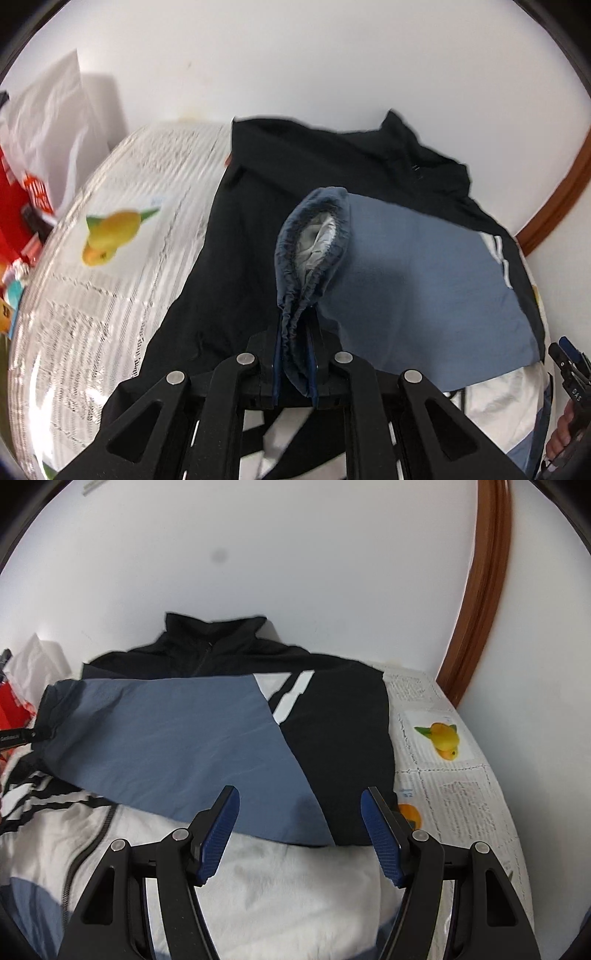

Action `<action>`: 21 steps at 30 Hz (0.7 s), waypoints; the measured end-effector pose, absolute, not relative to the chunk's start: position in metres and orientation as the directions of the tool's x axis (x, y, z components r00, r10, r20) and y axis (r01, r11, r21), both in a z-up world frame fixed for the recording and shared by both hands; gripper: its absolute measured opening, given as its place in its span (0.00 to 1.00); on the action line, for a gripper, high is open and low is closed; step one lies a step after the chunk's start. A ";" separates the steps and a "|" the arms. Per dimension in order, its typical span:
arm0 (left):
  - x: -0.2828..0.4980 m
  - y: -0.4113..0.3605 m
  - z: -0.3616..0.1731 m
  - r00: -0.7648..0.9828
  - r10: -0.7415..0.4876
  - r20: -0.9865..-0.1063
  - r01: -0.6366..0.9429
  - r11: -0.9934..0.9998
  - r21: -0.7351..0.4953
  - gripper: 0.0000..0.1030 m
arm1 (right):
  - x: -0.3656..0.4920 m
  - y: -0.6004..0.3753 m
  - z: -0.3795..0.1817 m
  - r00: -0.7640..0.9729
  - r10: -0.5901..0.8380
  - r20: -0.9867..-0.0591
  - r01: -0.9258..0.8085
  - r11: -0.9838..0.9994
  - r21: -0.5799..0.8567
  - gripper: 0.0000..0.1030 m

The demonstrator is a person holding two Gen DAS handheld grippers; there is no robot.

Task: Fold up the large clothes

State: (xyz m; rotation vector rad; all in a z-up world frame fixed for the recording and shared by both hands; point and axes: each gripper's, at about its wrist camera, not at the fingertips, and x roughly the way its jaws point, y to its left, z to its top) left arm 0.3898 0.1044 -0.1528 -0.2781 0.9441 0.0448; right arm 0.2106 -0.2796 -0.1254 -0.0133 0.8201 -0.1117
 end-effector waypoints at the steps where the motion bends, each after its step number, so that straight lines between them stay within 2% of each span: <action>1: 0.391 0.105 -0.155 0.585 -0.072 -0.808 -0.169 0.963 -0.208 0.17 | 0.215 -0.282 -0.130 0.668 -0.111 -0.736 0.102 0.993 -0.056 0.66; 3: 0.391 0.106 -0.158 0.583 -0.044 -0.811 -0.188 0.964 -0.187 0.21 | 0.221 -0.287 -0.141 0.646 -0.125 -0.753 0.121 0.991 -0.060 0.66; 9: 0.390 0.111 -0.158 0.581 -0.024 -0.814 -0.191 0.968 -0.165 0.22 | 0.233 -0.302 -0.168 0.567 -0.189 -0.802 0.206 0.975 -0.085 0.66; 13: 0.377 0.111 -0.143 0.595 0.019 -0.803 -0.192 0.974 -0.120 0.22 | 0.219 -0.315 -0.155 0.576 -0.195 -0.794 0.271 0.962 -0.040 0.66; 18: 0.351 0.116 -0.122 0.609 0.006 -0.793 -0.166 0.979 -0.120 0.22 | 0.187 -0.319 -0.127 0.607 -0.205 -0.768 0.281 0.959 -0.034 0.66; 20: 0.336 0.119 -0.115 0.616 0.014 -0.788 -0.166 0.980 -0.112 0.29 | 0.169 -0.322 -0.118 0.613 -0.208 -0.762 0.283 0.959 -0.034 0.66; 21: 0.328 0.120 -0.112 0.619 0.019 -0.785 -0.166 0.980 -0.107 0.37 | 0.157 -0.325 -0.114 0.618 -0.204 -0.759 0.286 0.958 -0.025 0.66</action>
